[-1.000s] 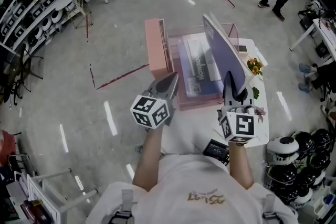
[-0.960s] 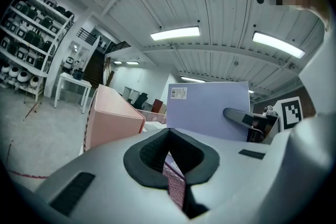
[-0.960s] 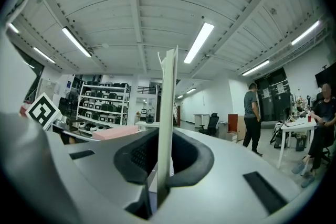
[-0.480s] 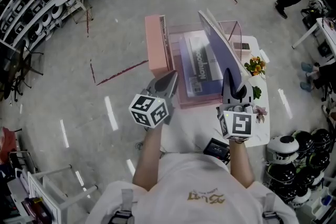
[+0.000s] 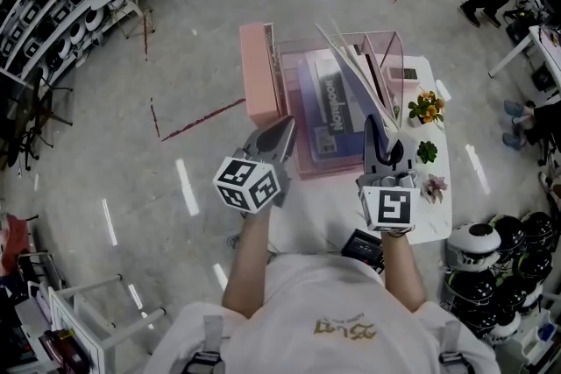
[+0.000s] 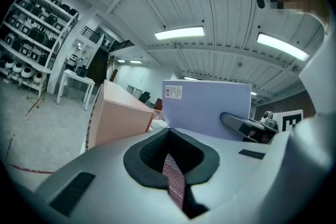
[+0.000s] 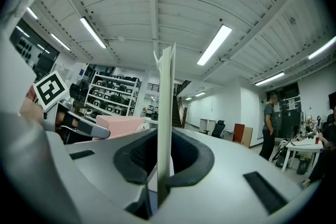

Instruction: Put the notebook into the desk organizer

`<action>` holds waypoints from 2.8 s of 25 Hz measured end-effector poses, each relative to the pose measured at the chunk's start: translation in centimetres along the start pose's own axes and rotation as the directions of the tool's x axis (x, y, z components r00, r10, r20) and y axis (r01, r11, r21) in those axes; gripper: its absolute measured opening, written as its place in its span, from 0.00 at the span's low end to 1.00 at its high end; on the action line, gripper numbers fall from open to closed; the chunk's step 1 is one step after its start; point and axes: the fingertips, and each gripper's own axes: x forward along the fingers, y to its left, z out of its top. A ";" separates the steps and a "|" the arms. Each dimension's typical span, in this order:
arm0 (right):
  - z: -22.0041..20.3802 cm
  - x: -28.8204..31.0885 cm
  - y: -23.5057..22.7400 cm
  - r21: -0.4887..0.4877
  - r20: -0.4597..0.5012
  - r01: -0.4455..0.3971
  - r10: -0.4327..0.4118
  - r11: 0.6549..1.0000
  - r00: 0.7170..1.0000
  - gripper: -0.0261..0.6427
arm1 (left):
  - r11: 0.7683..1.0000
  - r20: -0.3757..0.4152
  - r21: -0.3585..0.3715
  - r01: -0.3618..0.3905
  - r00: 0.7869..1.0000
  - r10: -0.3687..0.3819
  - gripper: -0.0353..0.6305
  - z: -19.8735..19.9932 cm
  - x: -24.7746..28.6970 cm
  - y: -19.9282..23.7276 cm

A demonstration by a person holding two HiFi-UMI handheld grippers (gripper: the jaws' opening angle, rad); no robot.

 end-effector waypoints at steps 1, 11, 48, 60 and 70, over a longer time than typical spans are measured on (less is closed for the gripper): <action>0.0 0.1 0.2 -0.012 0.007 -0.004 0.004 1.000 1.000 0.11 | 1.000 0.001 -0.001 0.000 1.000 0.000 0.08 0.0 0.0 0.0; -1.3 0.4 1.8 -0.125 -0.057 -0.057 0.050 0.991 0.997 0.11 | 1.000 0.001 -0.001 -0.005 1.000 0.005 0.08 0.1 0.0 0.1; -7.3 0.8 6.2 -0.488 -0.327 -0.289 0.134 0.824 0.936 0.13 | 1.000 0.009 -0.015 -0.018 1.000 0.019 0.08 -0.2 -0.5 0.6; -8.9 0.5 5.7 -0.518 -0.417 -0.337 0.112 0.786 0.902 0.16 | 1.000 0.011 -0.015 -0.022 1.000 0.022 0.08 -0.1 -0.8 0.6; -9.5 0.4 6.0 -0.385 -0.528 -0.473 0.231 0.792 0.817 0.19 | 1.000 0.008 -0.025 -0.018 1.000 0.019 0.08 -0.3 -1.0 0.8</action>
